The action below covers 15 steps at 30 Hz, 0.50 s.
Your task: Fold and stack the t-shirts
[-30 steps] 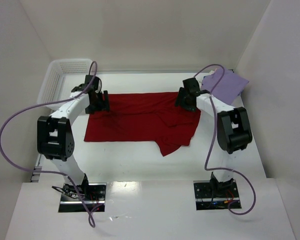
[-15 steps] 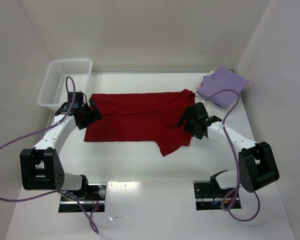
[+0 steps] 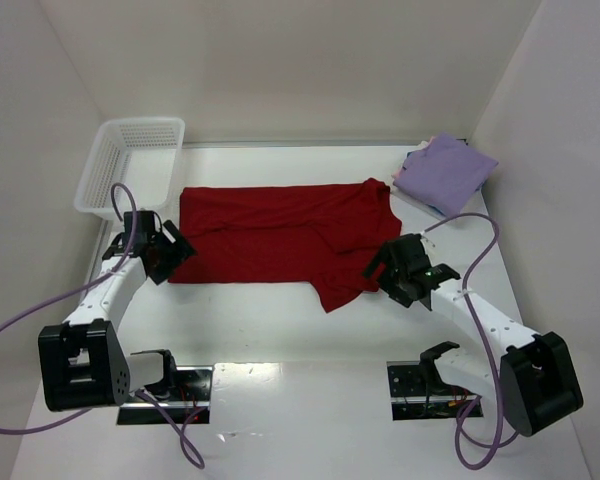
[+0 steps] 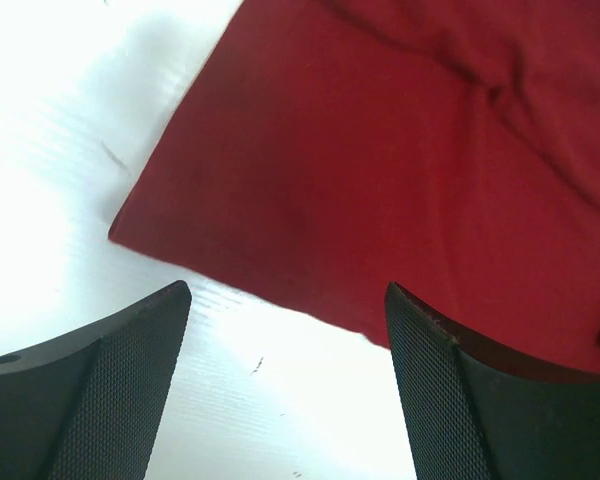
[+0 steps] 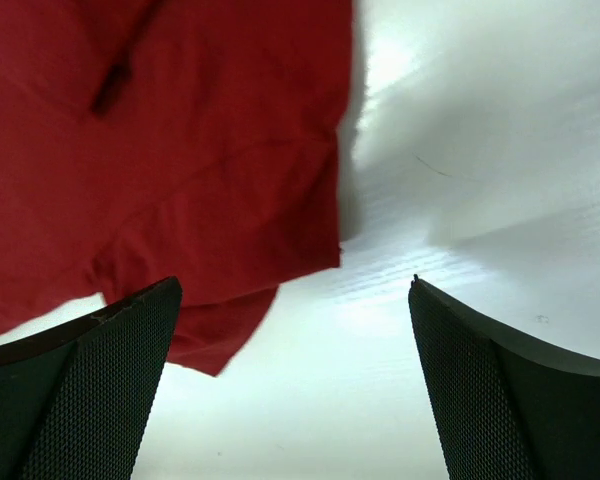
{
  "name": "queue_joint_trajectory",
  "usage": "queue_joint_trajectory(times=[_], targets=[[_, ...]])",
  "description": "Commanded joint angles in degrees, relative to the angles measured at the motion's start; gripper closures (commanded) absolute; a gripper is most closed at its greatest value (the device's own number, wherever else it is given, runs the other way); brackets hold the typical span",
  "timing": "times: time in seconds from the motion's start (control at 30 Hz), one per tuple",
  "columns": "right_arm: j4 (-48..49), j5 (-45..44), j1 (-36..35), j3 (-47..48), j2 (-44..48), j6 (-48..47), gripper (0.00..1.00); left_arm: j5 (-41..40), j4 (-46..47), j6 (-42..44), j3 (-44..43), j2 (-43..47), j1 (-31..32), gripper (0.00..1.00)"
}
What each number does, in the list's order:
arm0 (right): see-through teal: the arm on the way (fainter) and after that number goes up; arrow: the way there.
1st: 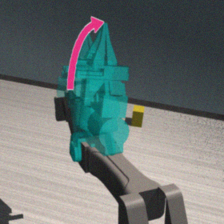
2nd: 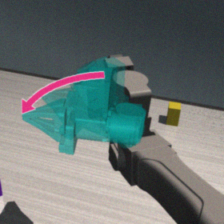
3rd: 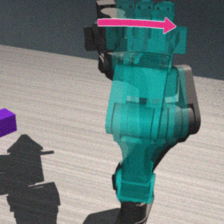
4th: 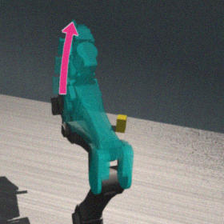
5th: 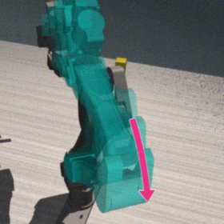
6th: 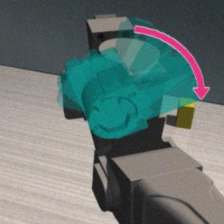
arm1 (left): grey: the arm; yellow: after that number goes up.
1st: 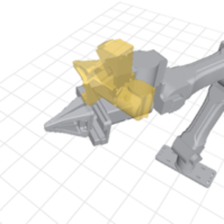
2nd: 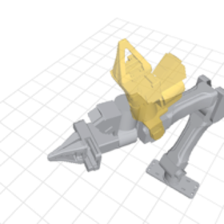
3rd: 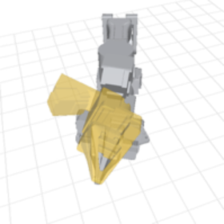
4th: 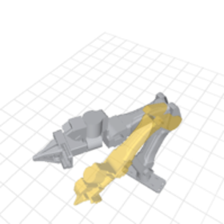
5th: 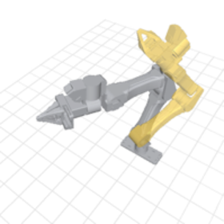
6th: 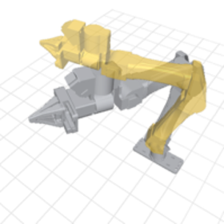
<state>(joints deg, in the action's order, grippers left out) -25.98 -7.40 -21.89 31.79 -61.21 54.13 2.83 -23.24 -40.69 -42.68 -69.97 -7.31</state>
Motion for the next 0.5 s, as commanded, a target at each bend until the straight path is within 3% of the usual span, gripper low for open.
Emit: queue_joint_trajectory(times=[0.0, 0.13, 0.23, 0.47], targets=[[3.6, -0.1, -0.4, -1.6, 0.1, 0.7, 0.00, -0.9, 1.3, -2.4, 1.2, 1.2, -0.3, 0.14], [4.7, 0.5, -0.4, -2.1, -1.6, 0.2, 0.05, -4.7, 0.7, -3.6, 2.2, 3.4, -0.3, 0.14], [6.2, 1.0, -1.0, -2.6, -3.2, -0.4, 0.15, -6.0, 0.0, -5.0, 3.3, 4.8, -0.3, 0.14], [8.0, 0.5, -2.5, -0.1, -9.5, -2.4, 0.27, -6.0, 0.0, -5.0, 3.3, 4.8, -1.6, 0.14]])
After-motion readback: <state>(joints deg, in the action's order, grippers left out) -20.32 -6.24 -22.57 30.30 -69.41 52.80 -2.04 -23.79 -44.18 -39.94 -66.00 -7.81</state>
